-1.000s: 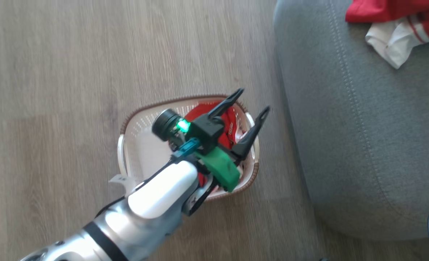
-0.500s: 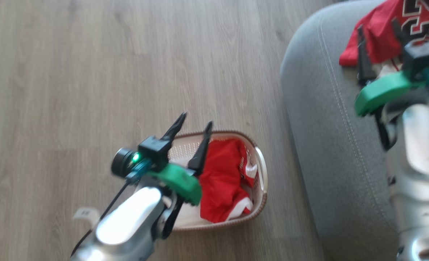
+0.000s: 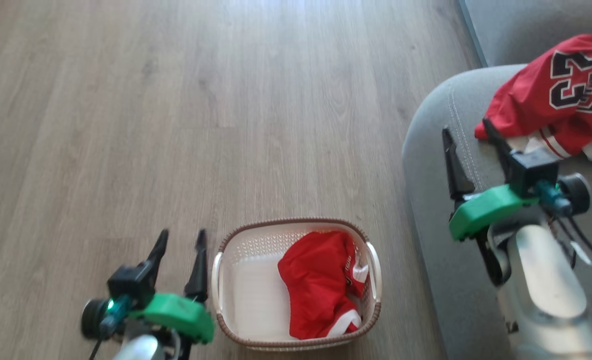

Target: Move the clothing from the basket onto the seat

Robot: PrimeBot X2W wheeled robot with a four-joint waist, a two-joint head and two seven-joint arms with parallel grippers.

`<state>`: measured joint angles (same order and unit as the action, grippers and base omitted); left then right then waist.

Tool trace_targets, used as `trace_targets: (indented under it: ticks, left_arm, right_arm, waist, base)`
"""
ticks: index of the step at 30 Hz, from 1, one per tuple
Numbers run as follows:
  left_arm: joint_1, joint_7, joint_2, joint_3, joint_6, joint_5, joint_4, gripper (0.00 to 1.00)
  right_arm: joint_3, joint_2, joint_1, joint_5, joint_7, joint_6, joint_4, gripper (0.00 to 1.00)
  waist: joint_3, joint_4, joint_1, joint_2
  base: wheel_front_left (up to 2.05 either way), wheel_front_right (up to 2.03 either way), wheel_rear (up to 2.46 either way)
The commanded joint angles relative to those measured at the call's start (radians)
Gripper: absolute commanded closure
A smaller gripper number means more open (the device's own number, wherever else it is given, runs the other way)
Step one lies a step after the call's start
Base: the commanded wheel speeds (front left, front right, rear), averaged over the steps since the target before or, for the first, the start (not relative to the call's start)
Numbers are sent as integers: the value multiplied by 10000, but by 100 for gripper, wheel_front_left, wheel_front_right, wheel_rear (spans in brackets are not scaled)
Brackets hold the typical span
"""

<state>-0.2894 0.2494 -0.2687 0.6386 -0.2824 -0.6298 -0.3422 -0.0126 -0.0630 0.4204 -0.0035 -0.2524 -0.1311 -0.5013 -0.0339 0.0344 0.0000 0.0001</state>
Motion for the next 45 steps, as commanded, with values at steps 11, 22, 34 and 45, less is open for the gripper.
trace_targets:
  ticks: [11,22,34,45]
  left_arm:
    - [1621,123,-561,-1736,-219,608,1240,0]
    - [2584,124,-435,-2459,-58,1150,1870,0]
    - [2871,124,-221,-2765,171,1380,1785,0]
    - [2871,124,-136,-2934,328,1553,1636,0]
  right_arm:
    - [384,126,-1667,922,-83,4,1507,0]
    - [565,127,-3420,1783,71,4,2378,0]
    - [546,127,-3778,1867,122,4,2582,0]
    - [515,127,-3817,1921,98,4,2585,0]
  waist:
    - [615,380,0,-1]
    - [894,396,0,-1]
    - [991,297,0,-1]
    - [924,330,0,-1]
  base:
    - [0,0,0]
    - [0,0,0]
    - [0,0,0]
    - [0,0,0]
